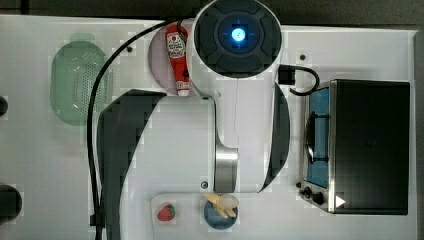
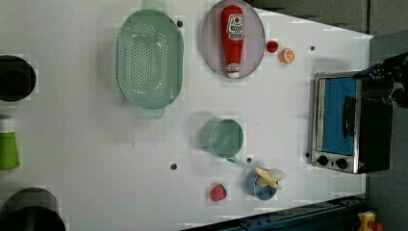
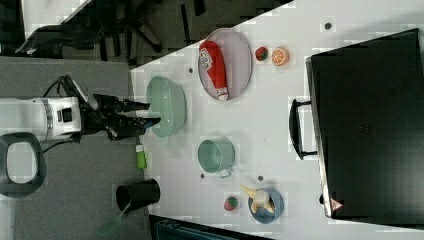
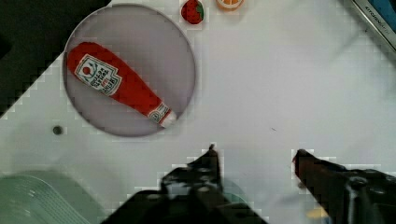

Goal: Flap open oven.

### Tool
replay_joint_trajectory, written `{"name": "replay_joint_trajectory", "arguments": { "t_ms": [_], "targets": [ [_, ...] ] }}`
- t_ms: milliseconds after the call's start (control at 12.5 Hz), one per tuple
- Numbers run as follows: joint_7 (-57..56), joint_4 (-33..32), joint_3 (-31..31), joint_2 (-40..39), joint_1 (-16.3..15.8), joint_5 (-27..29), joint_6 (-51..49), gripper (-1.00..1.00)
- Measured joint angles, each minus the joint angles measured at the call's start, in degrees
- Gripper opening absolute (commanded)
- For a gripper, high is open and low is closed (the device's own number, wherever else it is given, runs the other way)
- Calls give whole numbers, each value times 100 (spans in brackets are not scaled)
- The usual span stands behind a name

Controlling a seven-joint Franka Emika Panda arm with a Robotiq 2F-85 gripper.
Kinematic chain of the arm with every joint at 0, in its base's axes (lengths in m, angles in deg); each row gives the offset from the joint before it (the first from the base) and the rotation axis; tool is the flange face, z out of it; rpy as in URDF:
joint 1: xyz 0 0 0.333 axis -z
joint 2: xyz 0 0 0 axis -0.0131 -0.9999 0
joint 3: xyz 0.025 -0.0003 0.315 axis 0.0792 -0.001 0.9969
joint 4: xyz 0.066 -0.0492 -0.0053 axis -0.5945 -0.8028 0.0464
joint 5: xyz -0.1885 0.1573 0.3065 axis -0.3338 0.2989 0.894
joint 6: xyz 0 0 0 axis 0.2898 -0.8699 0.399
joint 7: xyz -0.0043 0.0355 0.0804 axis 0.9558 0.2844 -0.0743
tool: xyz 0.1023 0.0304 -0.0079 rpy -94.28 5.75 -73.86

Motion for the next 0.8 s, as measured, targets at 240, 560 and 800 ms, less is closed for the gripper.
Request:
{"name": "replay_joint_trajectory", "arguments": {
  "t_ms": [240,560,800],
  "targets": [
    [181,-1388,-74,1522,25,-41,-630,100],
    [241,-1091,-101,2311,145,-105,-561,90],
    [241,-1052,-135,2248,194,-72,-542,15]
  ]
}}
